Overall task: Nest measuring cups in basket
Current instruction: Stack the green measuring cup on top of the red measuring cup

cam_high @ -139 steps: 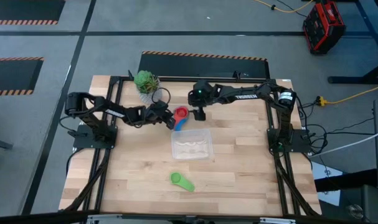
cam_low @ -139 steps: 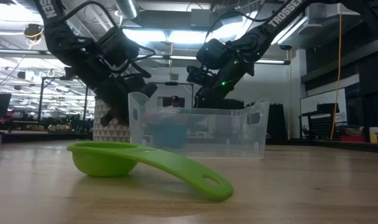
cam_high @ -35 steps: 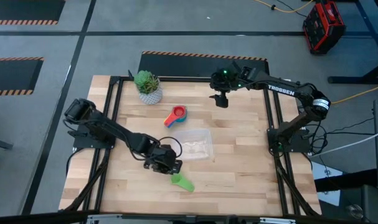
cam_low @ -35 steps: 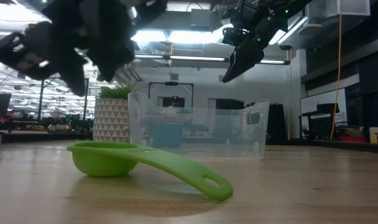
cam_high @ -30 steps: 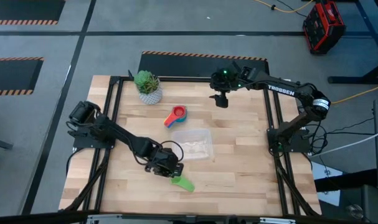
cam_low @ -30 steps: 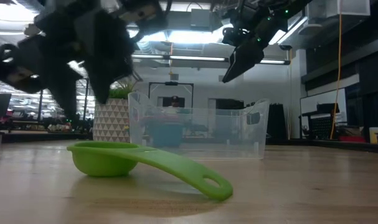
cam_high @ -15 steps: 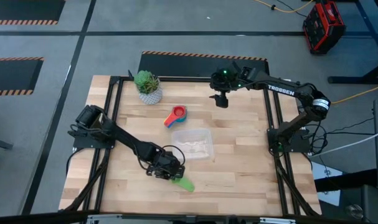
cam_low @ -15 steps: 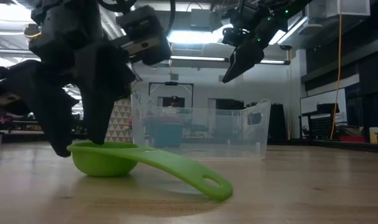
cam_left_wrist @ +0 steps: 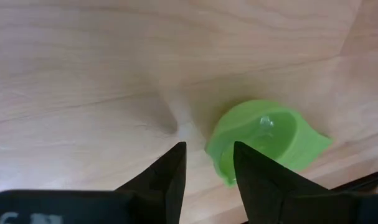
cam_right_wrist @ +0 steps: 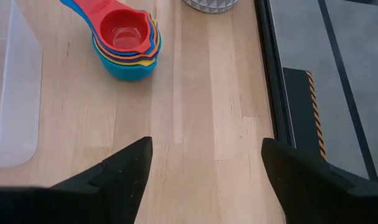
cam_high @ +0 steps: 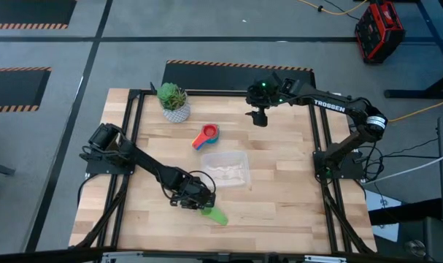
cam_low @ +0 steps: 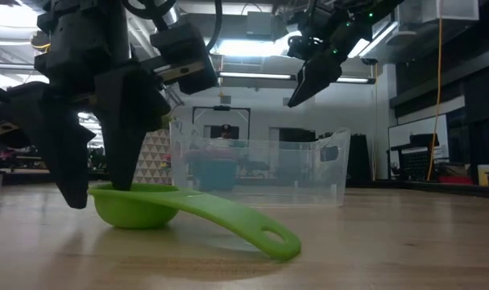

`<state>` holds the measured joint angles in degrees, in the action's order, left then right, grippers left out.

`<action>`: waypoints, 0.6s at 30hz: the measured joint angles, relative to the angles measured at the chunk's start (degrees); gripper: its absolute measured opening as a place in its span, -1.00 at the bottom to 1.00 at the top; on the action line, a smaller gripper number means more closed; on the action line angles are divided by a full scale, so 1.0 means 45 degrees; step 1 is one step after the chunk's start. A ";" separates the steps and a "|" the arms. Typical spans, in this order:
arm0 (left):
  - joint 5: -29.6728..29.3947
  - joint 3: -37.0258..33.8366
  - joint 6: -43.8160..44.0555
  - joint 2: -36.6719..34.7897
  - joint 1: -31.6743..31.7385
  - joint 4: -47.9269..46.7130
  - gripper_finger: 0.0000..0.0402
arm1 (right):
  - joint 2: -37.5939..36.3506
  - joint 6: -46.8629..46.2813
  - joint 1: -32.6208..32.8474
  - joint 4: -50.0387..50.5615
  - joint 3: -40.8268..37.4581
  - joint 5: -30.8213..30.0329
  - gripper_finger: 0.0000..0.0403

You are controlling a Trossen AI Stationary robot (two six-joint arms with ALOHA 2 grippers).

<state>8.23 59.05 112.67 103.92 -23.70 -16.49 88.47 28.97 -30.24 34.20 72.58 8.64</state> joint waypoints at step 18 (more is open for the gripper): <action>-0.0053 0.0000 0.0280 -0.0019 0.0010 -0.0378 -0.83 | 0.0000 0.0000 0.0000 -0.0005 0.0000 0.0005 0.51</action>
<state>7.99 59.05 113.93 103.83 -23.66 -18.19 88.47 28.97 -30.24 34.17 72.58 8.67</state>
